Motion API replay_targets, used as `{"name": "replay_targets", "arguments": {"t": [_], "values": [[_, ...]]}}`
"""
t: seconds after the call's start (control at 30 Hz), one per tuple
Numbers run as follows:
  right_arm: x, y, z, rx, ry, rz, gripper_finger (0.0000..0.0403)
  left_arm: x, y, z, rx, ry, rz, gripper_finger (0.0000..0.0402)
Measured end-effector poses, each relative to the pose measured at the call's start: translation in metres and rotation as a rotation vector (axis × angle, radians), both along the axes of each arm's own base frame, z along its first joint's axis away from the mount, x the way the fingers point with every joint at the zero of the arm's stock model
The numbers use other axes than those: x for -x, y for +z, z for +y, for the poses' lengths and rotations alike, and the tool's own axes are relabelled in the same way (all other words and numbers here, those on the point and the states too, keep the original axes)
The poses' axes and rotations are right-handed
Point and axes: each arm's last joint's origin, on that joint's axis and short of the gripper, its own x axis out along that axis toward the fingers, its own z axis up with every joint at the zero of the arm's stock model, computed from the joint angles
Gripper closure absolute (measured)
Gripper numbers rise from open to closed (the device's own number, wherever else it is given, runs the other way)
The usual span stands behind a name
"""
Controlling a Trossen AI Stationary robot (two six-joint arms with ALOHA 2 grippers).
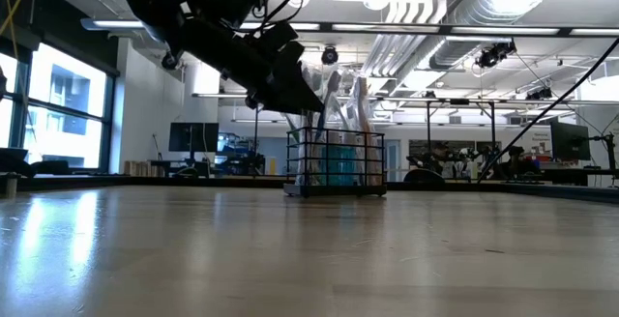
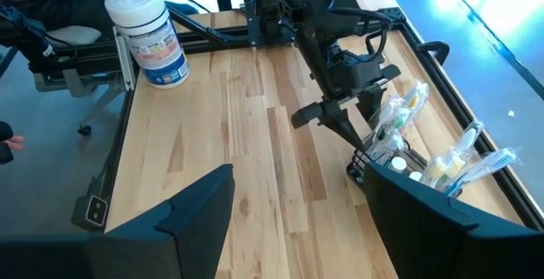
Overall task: Pick & Place toothbrushing station
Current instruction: Put the purple toothbrush into the mesh organizer, then return to Home Position
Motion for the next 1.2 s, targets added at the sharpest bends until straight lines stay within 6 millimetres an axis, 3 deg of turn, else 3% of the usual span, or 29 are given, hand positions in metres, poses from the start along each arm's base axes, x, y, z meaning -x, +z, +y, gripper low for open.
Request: {"name": "replay_targets", "arguments": {"t": [0.27, 0.73, 0.97, 1.2], "values": [[0.000, 0.000, 0.001, -0.013, 0.020, 0.006, 0.0148, 0.005, 0.000, -0.001, 0.007, 0.003, 0.056, 0.0214], [0.000, 0.000, 0.001, 0.004, 0.029, 0.007, 0.0148, 0.034, 0.032, -0.005, 0.014, 0.020, 0.097, 0.0214], [0.003, -0.003, -0.001, 0.024, 0.018, 0.037, 0.0148, 0.068, 0.050, -0.013, 0.123, -0.050, 0.196, 0.0214], [0.022, -0.010, -0.007, 0.039, 0.037, 0.161, 0.0171, 0.119, 0.078, -0.024, 0.238, -0.130, 0.216, 0.0215]]}}
